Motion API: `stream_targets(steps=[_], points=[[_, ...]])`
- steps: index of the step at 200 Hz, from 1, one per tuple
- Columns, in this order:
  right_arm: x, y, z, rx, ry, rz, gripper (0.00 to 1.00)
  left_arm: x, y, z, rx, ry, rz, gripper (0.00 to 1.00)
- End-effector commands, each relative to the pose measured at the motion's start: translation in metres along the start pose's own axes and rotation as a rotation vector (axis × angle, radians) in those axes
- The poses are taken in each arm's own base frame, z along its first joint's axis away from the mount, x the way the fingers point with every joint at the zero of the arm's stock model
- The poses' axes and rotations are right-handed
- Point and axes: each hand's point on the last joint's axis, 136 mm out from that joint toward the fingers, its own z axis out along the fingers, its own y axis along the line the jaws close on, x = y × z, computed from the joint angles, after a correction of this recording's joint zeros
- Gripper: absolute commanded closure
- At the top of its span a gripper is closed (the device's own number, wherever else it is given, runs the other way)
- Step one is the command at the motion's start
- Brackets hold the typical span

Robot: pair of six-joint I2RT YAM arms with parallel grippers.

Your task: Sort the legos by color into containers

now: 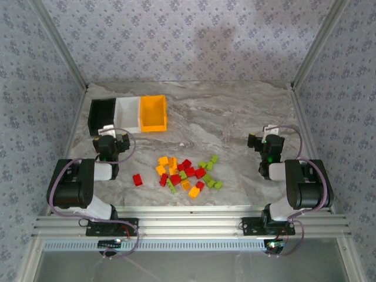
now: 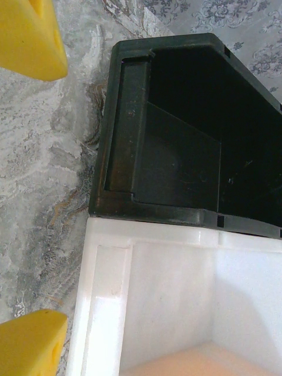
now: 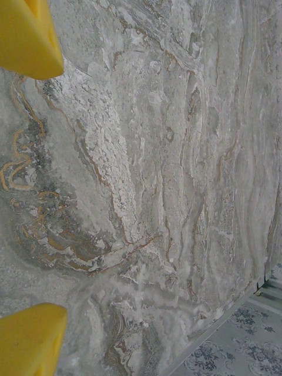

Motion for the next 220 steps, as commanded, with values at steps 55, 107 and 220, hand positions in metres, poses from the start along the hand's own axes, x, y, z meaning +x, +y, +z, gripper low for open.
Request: stream_targets(steps=[55,107,220], points=[[-0.01,-0.002,0.004,0.01,-0.025,-0.001,0.0,-0.016,-0.001,0.003,-0.01,-0.048,0.0,0.0],[-0.012,-0.001,0.004,-0.009,-0.02,0.005,0.0,-0.018,-0.001,0.003,-0.006,-0.054,-0.005,0.0],[-0.062,-0.033,-0.05,0.32,0.02,0.488,0.0,-0.071,0.078,-0.055,-0.308,-0.101,-0.804,0.0]])
